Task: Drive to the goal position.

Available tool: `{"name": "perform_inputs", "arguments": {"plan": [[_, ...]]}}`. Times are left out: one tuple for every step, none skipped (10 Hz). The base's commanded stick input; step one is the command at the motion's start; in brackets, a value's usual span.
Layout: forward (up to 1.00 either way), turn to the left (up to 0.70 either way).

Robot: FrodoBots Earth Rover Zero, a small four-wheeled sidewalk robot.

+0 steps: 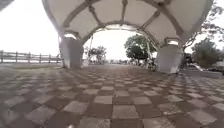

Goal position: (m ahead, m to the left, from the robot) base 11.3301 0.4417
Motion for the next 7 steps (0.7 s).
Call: {"name": "perform_inputs", "arguments": {"plan": [[0.63,0.0],[0.69,0.0],[0.7,0.0],[0.76,0.0],[0.85,0.0],[0.85,0.0],[0.82,0.0]]}}
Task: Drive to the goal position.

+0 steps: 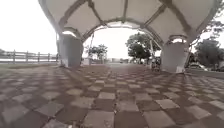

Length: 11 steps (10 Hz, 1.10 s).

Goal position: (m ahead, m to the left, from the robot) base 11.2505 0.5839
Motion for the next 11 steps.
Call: {"name": "perform_inputs", "arguments": {"plan": [[0.78,0.0],[0.76,0.0],[0.81,0.0],[0.82,0.0],[0.84,0.0],[0.85,0.0],[0.85,0.0],[0.85,0.0],[0.85,0.0],[0.85,0.0],[0.85,0.0]]}}
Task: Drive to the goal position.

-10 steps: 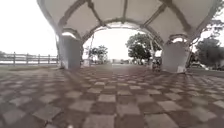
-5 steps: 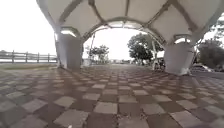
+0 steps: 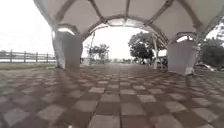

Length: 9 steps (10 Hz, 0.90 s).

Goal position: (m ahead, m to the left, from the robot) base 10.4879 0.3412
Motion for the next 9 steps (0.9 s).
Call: {"name": "perform_inputs", "arguments": {"plan": [[0.85,0.0],[0.85,0.0],[0.85,0.0],[0.85,0.0],[0.85,0.0],[0.85,0.0],[0.85,0.0],[0.85,0.0],[0.85,0.0]]}}
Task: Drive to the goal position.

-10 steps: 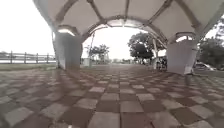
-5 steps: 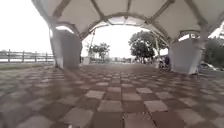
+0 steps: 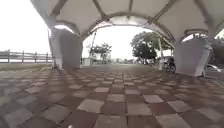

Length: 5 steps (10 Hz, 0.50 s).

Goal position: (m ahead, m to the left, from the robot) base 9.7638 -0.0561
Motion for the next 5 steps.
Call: {"name": "perform_inputs", "arguments": {"plan": [[0.85,0.0],[0.85,0.0],[0.85,0.0],[0.85,0.0],[0.85,0.0]]}}
